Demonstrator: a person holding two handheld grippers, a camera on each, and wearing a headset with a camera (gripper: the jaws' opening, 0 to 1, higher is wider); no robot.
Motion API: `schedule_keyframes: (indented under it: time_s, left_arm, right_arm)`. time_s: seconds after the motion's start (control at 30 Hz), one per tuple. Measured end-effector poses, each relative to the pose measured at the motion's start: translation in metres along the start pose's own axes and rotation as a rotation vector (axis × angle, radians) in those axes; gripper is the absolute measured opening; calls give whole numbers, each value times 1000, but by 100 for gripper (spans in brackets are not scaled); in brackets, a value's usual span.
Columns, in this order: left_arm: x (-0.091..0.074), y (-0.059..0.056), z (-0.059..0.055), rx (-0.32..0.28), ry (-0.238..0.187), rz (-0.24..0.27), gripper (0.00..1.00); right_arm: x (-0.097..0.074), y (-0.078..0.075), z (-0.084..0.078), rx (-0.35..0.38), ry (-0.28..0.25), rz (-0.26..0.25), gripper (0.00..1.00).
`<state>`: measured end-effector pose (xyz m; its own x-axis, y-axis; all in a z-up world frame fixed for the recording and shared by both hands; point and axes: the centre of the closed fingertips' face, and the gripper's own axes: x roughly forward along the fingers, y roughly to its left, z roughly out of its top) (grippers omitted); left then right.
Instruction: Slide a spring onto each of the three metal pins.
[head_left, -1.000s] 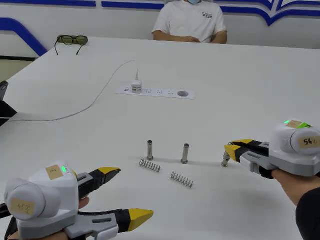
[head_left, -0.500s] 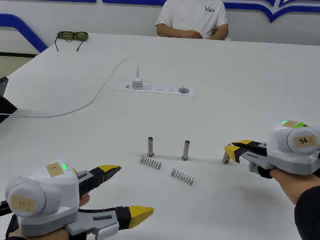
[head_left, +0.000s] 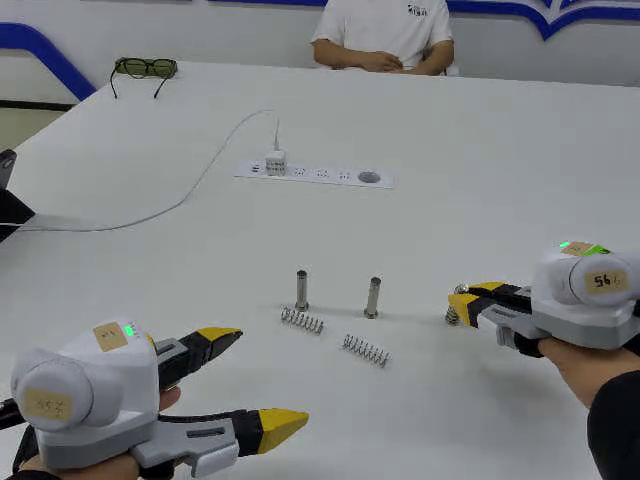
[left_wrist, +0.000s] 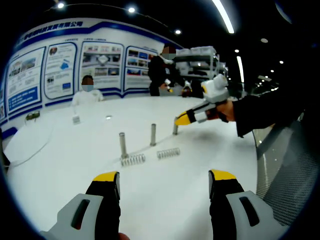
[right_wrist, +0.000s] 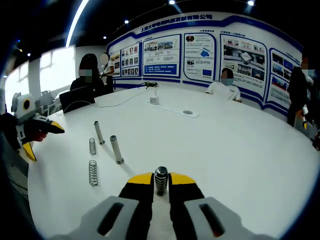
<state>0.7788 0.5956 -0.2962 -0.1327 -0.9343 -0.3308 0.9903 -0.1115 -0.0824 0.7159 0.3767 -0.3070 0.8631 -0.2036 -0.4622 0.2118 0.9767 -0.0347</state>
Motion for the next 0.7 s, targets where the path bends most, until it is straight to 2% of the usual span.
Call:
schedule_keyframes:
  time_s: [0.7]
  left_arm:
    - [-1,0,5,8,-16,-2,73]
  right_arm:
    - [-10,-1,-13,-3,40,-9,15]
